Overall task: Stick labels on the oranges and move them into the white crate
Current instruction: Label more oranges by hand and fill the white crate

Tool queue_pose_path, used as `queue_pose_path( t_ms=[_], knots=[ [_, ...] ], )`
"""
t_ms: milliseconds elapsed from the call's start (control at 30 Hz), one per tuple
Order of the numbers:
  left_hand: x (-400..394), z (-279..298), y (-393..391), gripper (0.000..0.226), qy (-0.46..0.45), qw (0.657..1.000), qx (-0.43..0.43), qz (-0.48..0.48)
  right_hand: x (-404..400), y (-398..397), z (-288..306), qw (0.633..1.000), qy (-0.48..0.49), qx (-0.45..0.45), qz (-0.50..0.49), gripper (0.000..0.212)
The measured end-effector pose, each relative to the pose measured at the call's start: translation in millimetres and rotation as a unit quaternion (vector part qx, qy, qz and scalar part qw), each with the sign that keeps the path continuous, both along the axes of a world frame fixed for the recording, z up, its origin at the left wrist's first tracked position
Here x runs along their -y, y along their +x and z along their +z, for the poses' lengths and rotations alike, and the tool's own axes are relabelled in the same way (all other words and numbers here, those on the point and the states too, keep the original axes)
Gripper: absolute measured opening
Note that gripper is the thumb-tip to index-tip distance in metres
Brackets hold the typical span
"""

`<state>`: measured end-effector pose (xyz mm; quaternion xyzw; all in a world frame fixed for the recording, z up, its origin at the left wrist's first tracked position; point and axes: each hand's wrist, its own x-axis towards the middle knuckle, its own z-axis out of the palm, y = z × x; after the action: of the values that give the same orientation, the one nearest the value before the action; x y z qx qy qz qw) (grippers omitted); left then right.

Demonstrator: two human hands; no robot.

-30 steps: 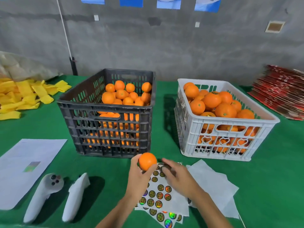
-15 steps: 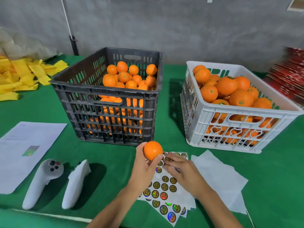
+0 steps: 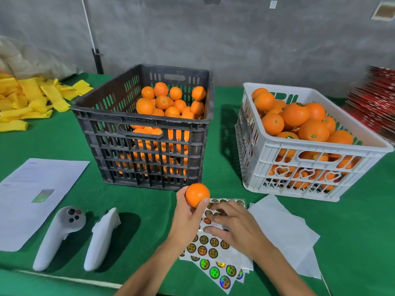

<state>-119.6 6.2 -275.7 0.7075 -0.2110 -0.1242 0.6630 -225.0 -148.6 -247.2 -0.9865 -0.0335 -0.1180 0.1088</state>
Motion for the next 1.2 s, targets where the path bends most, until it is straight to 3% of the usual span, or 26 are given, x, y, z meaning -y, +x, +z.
queue_pose_path(
  t_ms=[100, 167, 233, 300, 433, 700, 967, 1200],
  knots=[
    [-0.9, -1.3, 1.1, 0.057, 0.005, 1.000, -0.002, -0.003, -2.1, 3.4, 5.4, 0.998, -0.038, 0.033, 0.028, 0.041],
    [-1.0, -2.1, 1.2, 0.057, 0.007, 1.000, -0.005, -0.006, -3.4, 5.6, 5.6, 0.999, -0.013, 0.028, 0.024, 0.039],
    [-0.7, -3.0, 0.9, 0.057, 0.009, 1.000, -0.006, -0.006, -4.4, 7.3, 3.9, 0.993, 0.114, -0.005, -0.019, 0.035],
    [0.6, -2.4, -0.1, 0.057, 0.013, 1.000, 0.004, -0.004, -5.1, 9.7, 1.1, 0.960, 0.269, -0.040, -0.064, 0.026],
    [1.1, -2.1, -2.7, 0.064, 0.019, 1.000, 0.016, -0.008, -2.8, 17.9, 2.8, 0.906, 0.399, -0.099, -0.097, 0.019],
    [-3.8, -0.2, 1.6, 0.059, 0.054, 0.998, 0.030, -0.032, -0.1, 30.2, 25.2, 0.851, 0.473, -0.204, -0.103, 0.015],
    [-4.8, 4.7, 0.1, 0.057, 0.060, 0.997, 0.030, -0.041, -1.1, 31.7, 33.2, 0.853, 0.455, -0.229, -0.115, 0.023],
    [-4.4, 5.3, -1.0, 0.058, 0.068, 0.996, 0.027, -0.044, 0.3, 32.1, 30.1, 0.850, 0.462, -0.225, -0.111, 0.018]
  ],
)
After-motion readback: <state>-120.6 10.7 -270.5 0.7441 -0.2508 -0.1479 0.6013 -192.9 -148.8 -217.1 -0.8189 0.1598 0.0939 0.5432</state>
